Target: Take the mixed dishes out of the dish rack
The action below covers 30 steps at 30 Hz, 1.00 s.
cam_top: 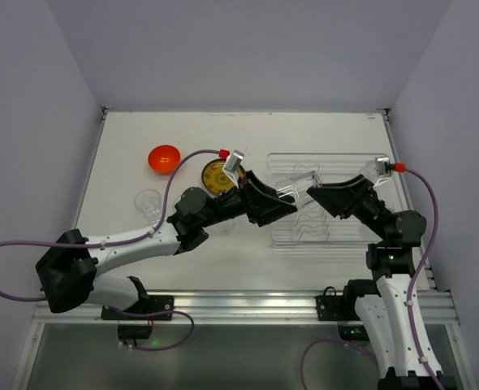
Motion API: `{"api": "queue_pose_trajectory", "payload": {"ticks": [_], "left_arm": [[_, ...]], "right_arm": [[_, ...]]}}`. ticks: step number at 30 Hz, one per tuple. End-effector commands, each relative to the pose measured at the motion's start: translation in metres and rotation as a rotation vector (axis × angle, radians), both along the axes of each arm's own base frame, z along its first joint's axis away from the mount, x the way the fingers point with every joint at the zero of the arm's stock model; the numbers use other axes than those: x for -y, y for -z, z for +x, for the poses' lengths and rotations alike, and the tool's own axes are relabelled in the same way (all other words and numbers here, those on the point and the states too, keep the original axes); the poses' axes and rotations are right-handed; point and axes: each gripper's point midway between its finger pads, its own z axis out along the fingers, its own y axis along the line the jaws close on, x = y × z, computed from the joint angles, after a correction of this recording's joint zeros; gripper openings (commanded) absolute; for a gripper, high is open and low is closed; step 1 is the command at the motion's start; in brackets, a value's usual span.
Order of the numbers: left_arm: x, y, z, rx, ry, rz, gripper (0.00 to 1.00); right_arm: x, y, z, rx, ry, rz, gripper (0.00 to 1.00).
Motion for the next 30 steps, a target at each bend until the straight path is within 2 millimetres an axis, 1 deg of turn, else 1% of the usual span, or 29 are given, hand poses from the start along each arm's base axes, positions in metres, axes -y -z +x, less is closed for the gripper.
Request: {"api": "queue_pose_trajectory", "payload": {"ticks": [1,2,4,5,7,8,10,11,12,13,14,15,16,17,18,19,21,22,24,25,26,27,28,29,30], "left_arm": [[-0.007,-0.04,-0.009,0.076,-0.008,-0.102,0.66],[-0.006,-0.04,-0.009,0.08,-0.008,-0.103,0.55],[-0.004,-0.043,-0.011,0.093,-0.012,-0.107,0.39],[-0.004,-0.046,-0.011,0.1,-0.017,-0.113,0.24],[-0.002,-0.048,-0.012,0.111,-0.018,-0.113,0.07],[0.0,-0.048,-0.013,0.113,-0.018,-0.113,0.0],[0.002,-0.044,-0.013,0.116,-0.022,-0.095,0.0],[0.003,-0.043,-0.014,0.118,-0.021,-0.087,0.0],[0.003,-0.044,-0.013,0.134,-0.029,-0.076,0.0],[0.007,-0.03,-0.01,0.114,-0.035,-0.007,0.0],[0.004,-0.031,-0.006,0.155,-0.072,0.031,0.0],[0.003,-0.032,-0.002,0.17,-0.102,0.074,0.0],[0.001,0.0,0.005,0.121,-0.13,0.229,0.0],[-0.01,0.003,0.02,0.111,-0.23,0.293,0.0],[-0.017,0.017,0.028,0.132,-0.281,0.393,0.0],[-0.034,0.04,0.039,0.084,-0.358,0.554,0.0],[-0.058,0.058,0.041,0.093,-0.402,0.717,0.0],[-0.076,0.071,0.038,0.068,-0.412,0.838,0.0],[-0.094,0.086,0.033,0.048,-0.402,0.974,0.0],[-0.116,0.11,0.023,0.006,-0.378,1.122,0.0],[-0.121,0.118,0.02,-0.013,-0.362,1.192,0.0],[-0.131,0.13,0.015,-0.035,-0.349,1.267,0.0],[-0.15,0.145,0.007,-0.062,-0.335,1.378,0.0],[-0.157,0.162,0.001,-0.079,-0.315,1.435,0.0],[-0.162,0.17,-0.003,-0.083,-0.294,1.464,0.0]], "right_arm": [[0.001,-0.013,-0.007,0.107,0.026,-0.027,0.0],[0.001,-0.013,-0.008,0.12,0.022,-0.028,0.0],[-0.001,-0.013,-0.013,0.126,-0.004,-0.019,0.0],[-0.002,-0.013,-0.016,0.147,-0.015,-0.017,0.0],[-0.003,-0.014,-0.02,0.155,-0.032,-0.006,0.0],[-0.004,-0.013,-0.021,0.165,-0.036,-0.01,0.0],[-0.004,-0.011,-0.022,0.171,-0.037,-0.021,0.0],[-0.005,-0.009,-0.022,0.188,-0.039,-0.045,0.19],[-0.005,-0.008,-0.022,0.18,-0.037,-0.063,0.47],[-0.003,-0.005,-0.018,0.17,-0.014,-0.09,0.8],[0.01,0.002,0.004,0.112,0.128,-0.175,0.99],[0.024,0.011,0.019,0.038,0.245,-0.229,0.99],[0.041,0.025,0.03,-0.043,0.36,-0.287,0.99],[0.058,0.047,0.034,-0.162,0.447,-0.373,0.99],[0.091,0.057,0.046,-0.225,0.638,-0.428,0.99],[0.104,0.074,0.043,-0.293,0.691,-0.487,0.99],[0.127,0.081,0.042,-0.314,0.803,-0.571,0.99],[0.131,0.087,0.04,-0.333,0.811,-0.599,0.99],[0.136,0.087,0.039,-0.349,0.828,-0.626,0.99],[0.136,0.089,0.038,-0.363,0.825,-0.636,0.99],[0.137,0.082,0.037,-0.356,0.829,-0.637,0.99],[0.138,0.083,0.038,-0.366,0.83,-0.645,0.99],[0.138,0.081,0.038,-0.365,0.829,-0.65,0.99],[0.138,0.077,0.037,-0.355,0.831,-0.653,0.99],[0.138,0.076,0.037,-0.353,0.831,-0.654,0.99]]}}
